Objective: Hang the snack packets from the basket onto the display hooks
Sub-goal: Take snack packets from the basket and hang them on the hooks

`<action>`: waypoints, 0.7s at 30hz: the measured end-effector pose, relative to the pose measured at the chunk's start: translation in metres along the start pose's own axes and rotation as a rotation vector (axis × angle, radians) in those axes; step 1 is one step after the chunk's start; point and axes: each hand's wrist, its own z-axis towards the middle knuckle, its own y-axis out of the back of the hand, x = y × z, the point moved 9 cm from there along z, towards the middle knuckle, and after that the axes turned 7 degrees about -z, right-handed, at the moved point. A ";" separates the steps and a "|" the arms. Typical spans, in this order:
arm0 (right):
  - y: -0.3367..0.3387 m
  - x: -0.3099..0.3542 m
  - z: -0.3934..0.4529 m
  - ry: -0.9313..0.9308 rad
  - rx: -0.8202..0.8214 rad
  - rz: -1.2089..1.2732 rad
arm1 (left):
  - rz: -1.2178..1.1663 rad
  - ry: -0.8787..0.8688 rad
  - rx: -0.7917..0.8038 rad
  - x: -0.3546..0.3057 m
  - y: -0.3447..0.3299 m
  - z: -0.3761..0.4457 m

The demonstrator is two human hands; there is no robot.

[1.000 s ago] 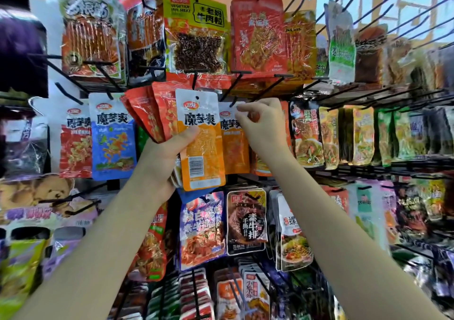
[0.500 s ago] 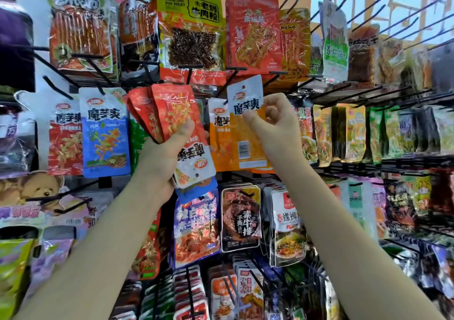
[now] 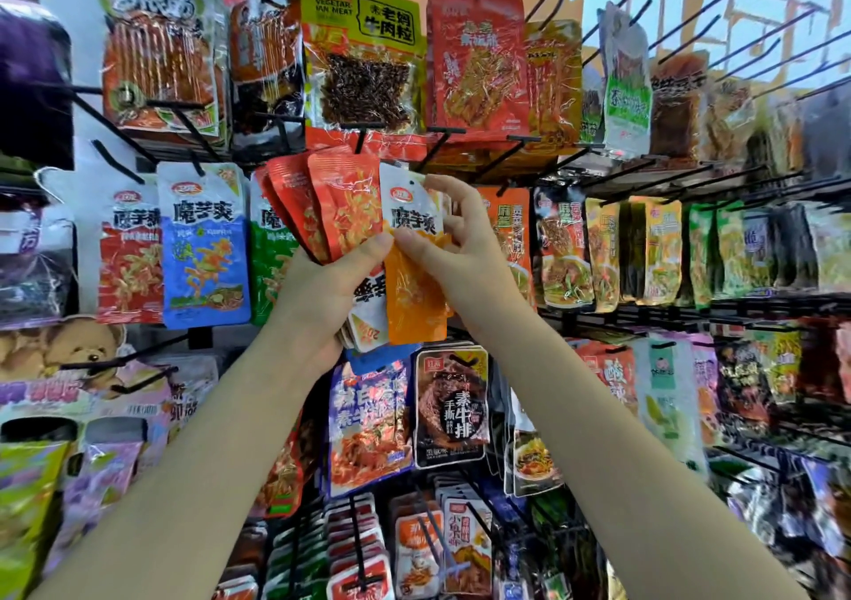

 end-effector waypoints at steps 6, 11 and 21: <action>0.040 -0.004 0.013 0.005 -0.180 -0.012 | -0.029 0.124 0.010 0.009 0.003 0.000; 0.042 -0.011 0.029 -0.035 -0.176 -0.131 | -0.063 0.190 0.040 0.011 0.003 0.001; 0.032 -0.021 0.039 -0.092 -0.139 -0.347 | -0.043 0.160 0.109 0.008 0.006 0.003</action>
